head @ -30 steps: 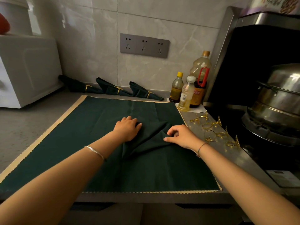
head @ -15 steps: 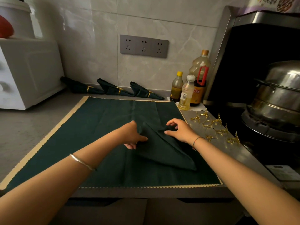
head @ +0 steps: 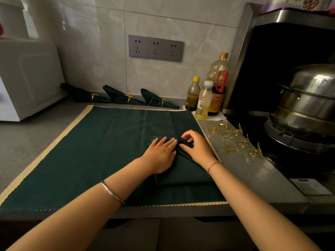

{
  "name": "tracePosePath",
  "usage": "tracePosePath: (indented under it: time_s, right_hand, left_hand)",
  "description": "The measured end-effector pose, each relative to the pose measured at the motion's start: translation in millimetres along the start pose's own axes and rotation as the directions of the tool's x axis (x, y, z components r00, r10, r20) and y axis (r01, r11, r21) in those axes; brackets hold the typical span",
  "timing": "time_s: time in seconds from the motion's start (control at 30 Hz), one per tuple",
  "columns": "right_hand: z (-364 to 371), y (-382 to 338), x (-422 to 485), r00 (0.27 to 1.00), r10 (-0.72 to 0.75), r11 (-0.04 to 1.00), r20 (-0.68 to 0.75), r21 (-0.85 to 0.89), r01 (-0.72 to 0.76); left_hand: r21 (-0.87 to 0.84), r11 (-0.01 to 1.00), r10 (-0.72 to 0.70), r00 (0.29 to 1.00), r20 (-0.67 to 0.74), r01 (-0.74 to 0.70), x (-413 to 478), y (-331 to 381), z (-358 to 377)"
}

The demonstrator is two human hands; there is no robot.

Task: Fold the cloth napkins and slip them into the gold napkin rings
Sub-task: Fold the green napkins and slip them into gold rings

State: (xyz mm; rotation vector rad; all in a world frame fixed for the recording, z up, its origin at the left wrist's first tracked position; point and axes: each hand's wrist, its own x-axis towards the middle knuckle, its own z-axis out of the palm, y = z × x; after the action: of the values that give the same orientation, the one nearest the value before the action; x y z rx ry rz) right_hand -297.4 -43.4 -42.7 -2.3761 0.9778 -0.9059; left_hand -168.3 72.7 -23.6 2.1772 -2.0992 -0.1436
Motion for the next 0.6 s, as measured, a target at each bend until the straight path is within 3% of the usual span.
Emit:
tracePosePath:
  time_s: [0.17, 0.37, 0.6]
  right_hand:
    - [-7.1, -3.8, -5.2, 0.996, -0.083, 0.993, 0.032, 0.089, 0.079]
    - [-43.8, 4.8, -50.0, 0.964, -0.116, 0.992, 0.238, -0.024, 0.126]
    - [-83.2, 10.2, -112.9, 0.956, -0.093, 0.986, 0.28, -0.11, 0.128]
  left_hand:
    - [-0.037, 0.998, -0.046, 0.998, 0.039, 0.047, 1.3, -4.7, 9.7]
    - [-0.055, 0.998, -0.04, 0.999, 0.036, 0.041, 1.2, -2.7, 11.8]
    - [-0.064, 0.997, -0.035, 0.999, 0.038, 0.037, 1.2, -4.7, 13.8]
